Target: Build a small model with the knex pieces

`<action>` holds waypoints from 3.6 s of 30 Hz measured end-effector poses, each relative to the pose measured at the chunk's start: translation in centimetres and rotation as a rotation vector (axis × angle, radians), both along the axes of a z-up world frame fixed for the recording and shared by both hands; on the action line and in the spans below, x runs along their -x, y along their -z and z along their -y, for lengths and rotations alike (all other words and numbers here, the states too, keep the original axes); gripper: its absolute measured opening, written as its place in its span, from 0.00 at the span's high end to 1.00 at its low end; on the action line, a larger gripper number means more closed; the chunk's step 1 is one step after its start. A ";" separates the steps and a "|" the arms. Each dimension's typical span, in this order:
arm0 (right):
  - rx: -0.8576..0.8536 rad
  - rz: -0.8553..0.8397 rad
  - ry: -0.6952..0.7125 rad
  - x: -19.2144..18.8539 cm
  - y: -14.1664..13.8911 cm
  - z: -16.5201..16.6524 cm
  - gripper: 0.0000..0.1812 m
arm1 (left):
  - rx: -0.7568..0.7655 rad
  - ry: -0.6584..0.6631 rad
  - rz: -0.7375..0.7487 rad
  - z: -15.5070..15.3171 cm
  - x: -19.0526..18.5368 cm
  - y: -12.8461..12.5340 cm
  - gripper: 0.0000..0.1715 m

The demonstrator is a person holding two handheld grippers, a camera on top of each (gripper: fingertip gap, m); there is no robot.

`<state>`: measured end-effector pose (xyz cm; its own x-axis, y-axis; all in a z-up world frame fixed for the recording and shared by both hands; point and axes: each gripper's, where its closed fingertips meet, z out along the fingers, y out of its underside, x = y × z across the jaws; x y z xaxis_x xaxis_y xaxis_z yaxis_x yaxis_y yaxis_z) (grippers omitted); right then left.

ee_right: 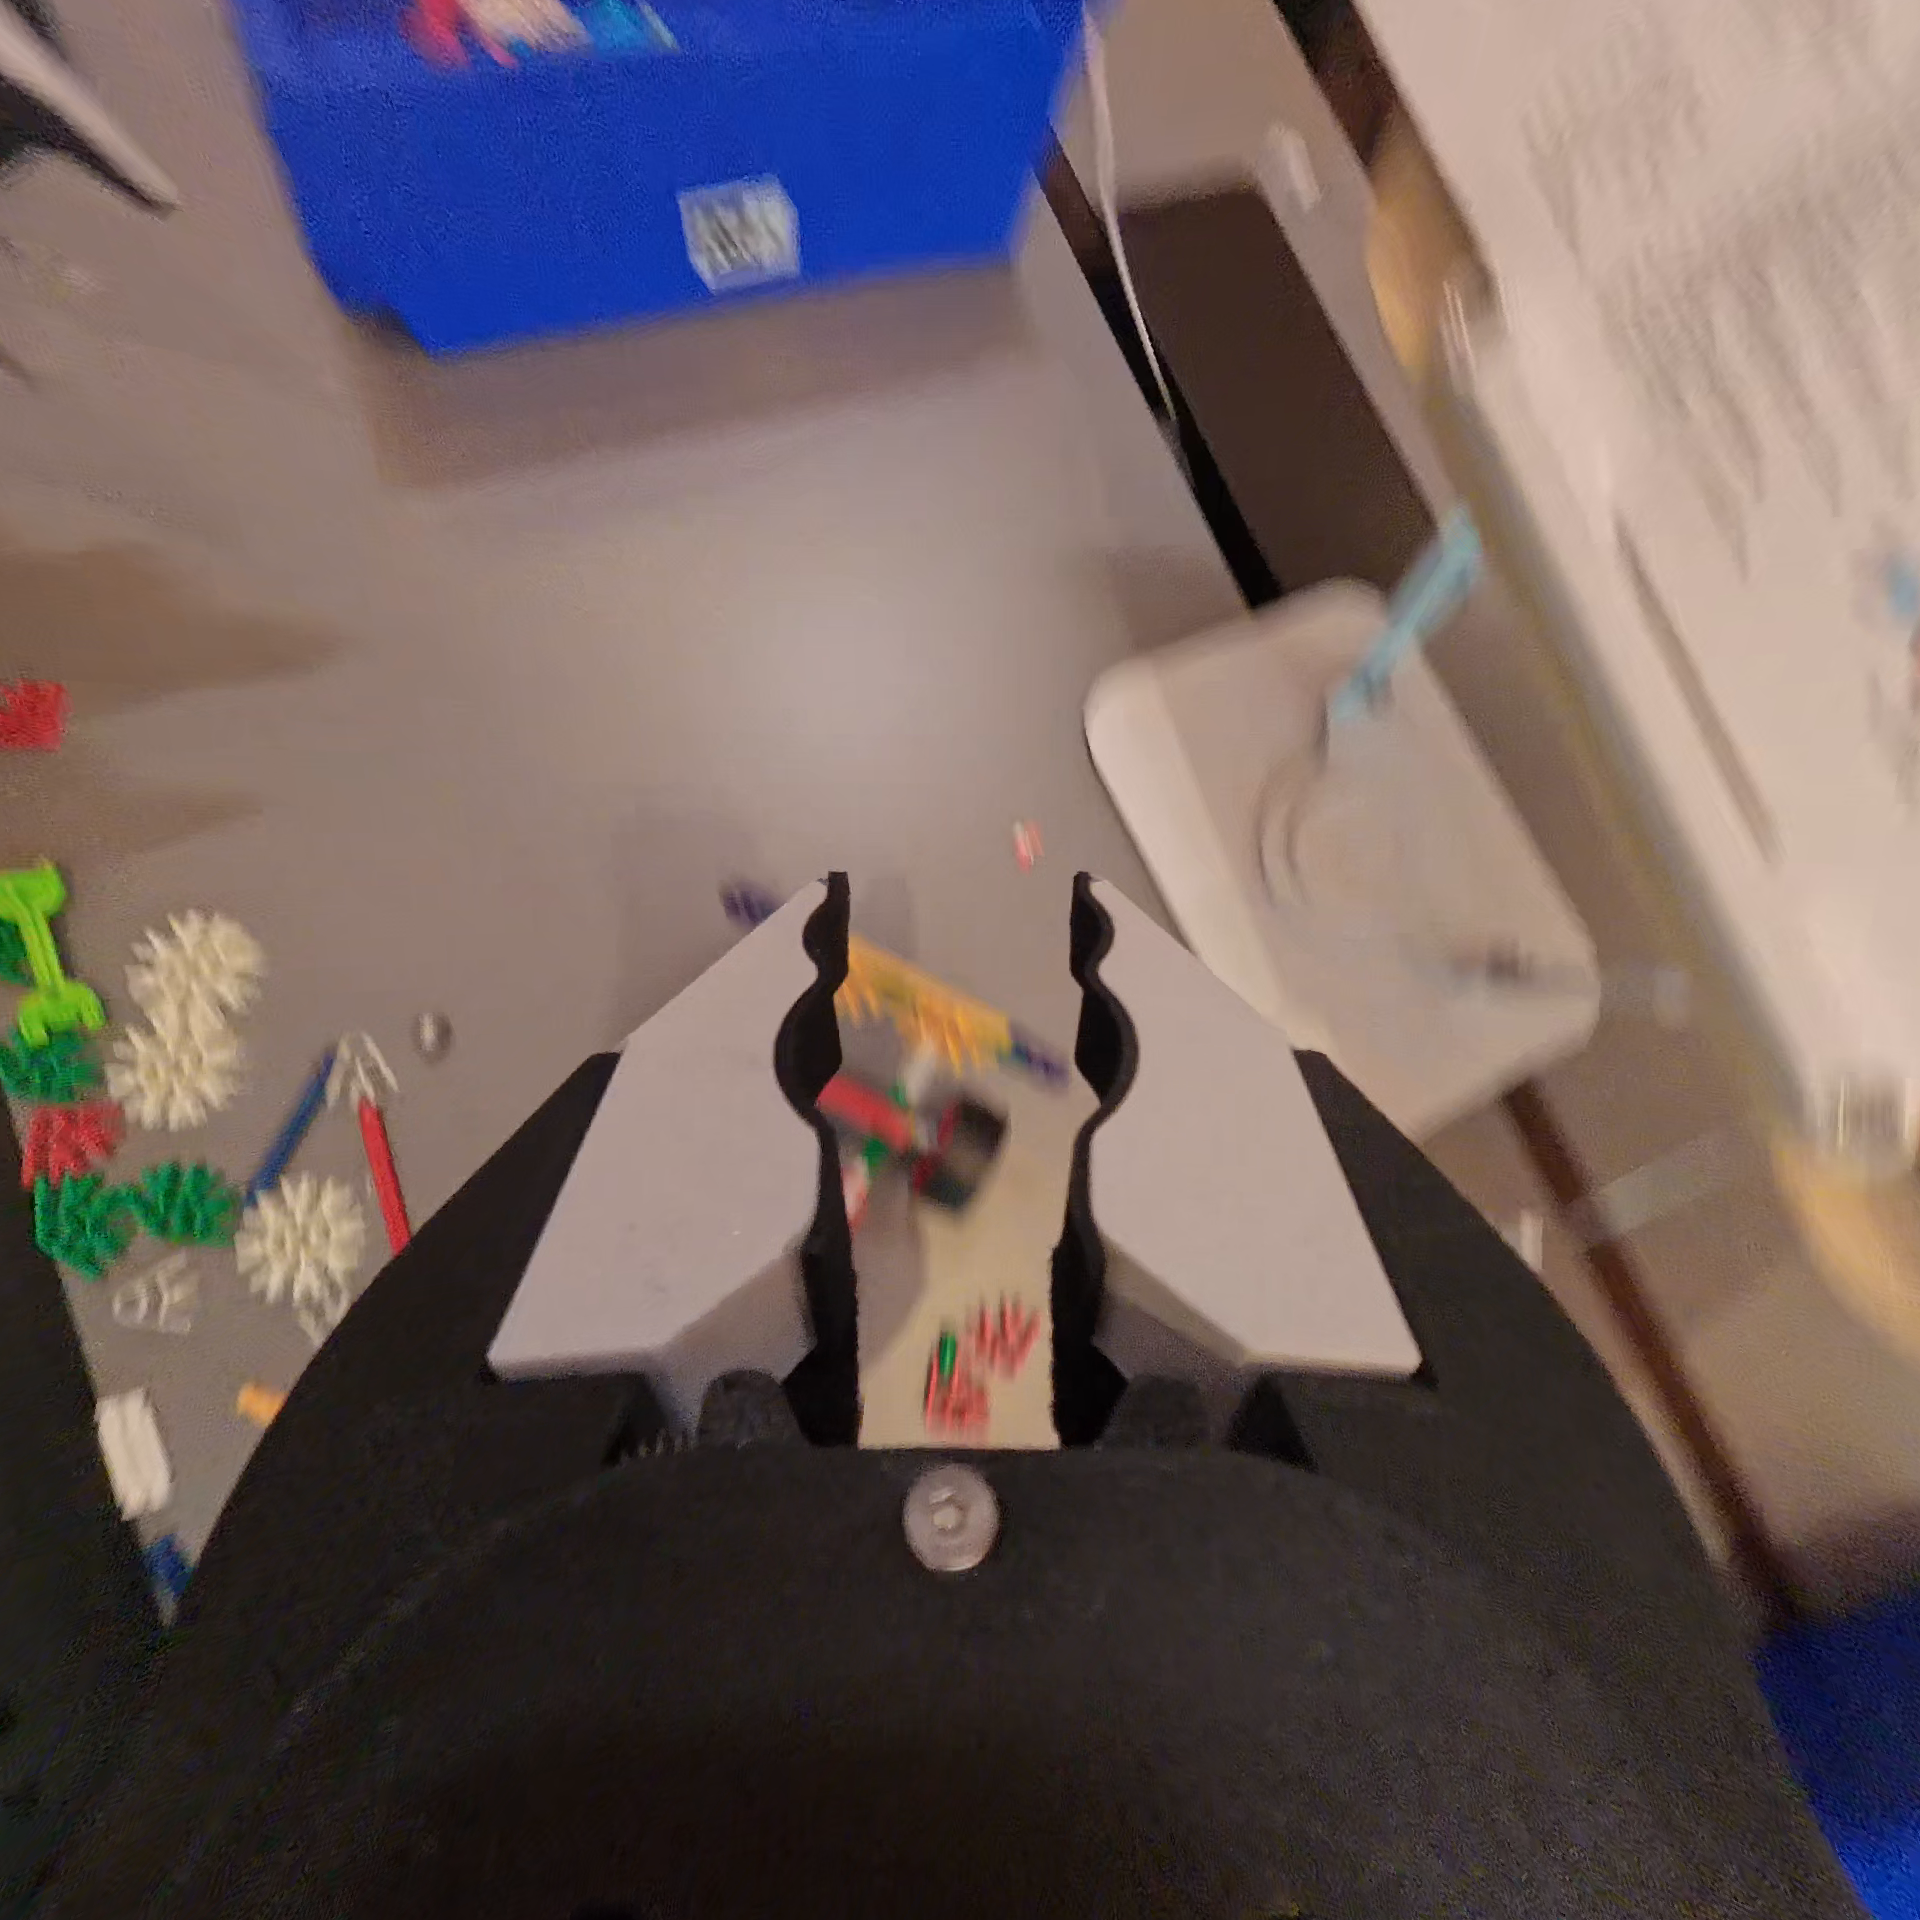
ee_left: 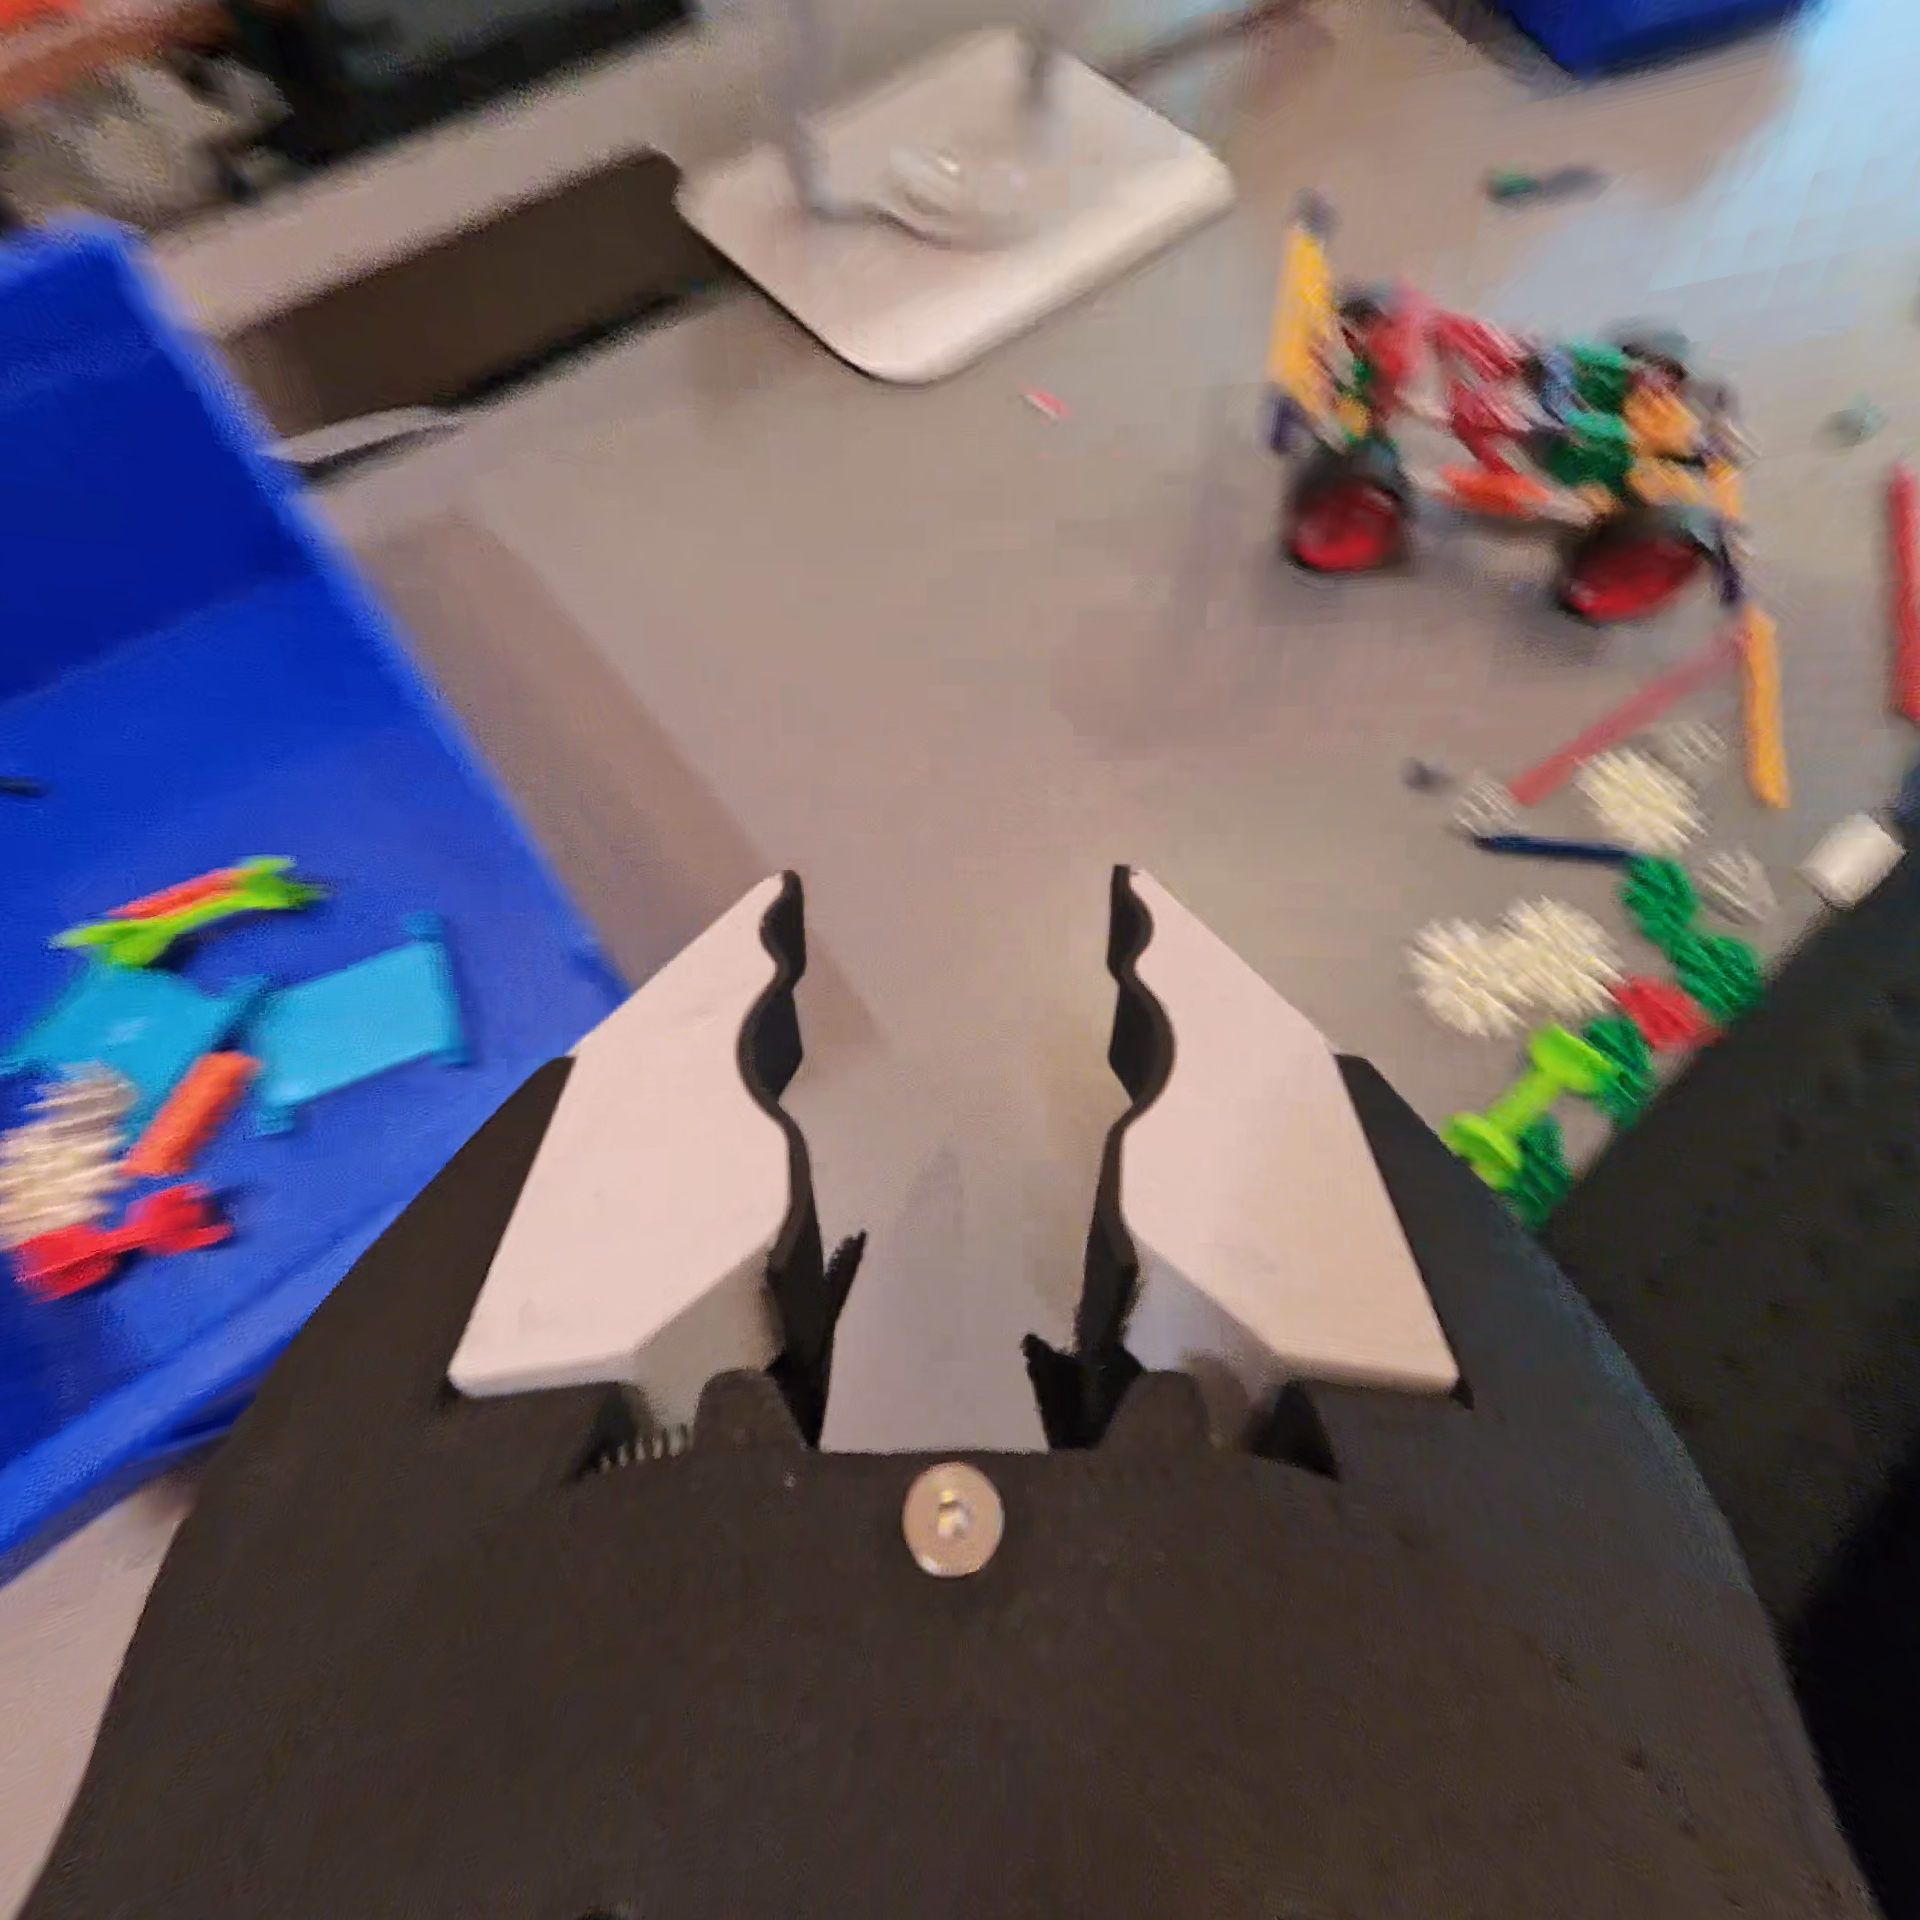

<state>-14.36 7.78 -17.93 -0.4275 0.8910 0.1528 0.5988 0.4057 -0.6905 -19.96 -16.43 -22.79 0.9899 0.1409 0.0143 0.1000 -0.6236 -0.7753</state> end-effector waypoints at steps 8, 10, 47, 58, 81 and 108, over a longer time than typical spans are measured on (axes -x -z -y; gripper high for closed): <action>0.167 0.240 0.275 -12.3 12.8 -9.4 0.73 | 0.208 0.283 0.192 1.7 -10.4 7.8 0.62; 0.146 0.253 0.282 -12.0 15.0 -9.4 0.75 | 0.220 0.278 0.221 2.1 -11.3 8.5 0.62; 0.046 -0.037 -0.365 13.6 -0.3 22.6 0.73 | 0.233 0.053 0.201 6.2 -12.3 11.1 0.69; 0.193 0.295 -0.283 -9.6 10.7 19.4 0.73 | 0.142 0.034 0.219 4.8 -11.5 10.6 1.00; 0.147 0.260 -0.164 -10.8 16.3 20.5 0.85 | 0.148 0.302 0.068 -2.1 -11.9 11.6 0.88; 0.168 0.072 -0.379 0.6 3.6 21.2 0.75 | 0.033 0.076 -0.005 4.4 -2.7 0.6 0.73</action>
<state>-14.92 -13.39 -21.54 -0.7342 0.6786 -0.0237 0.4780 0.4917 -0.7278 -17.30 -20.88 -23.41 0.9978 0.0660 0.0061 0.0479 -0.6544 -0.7546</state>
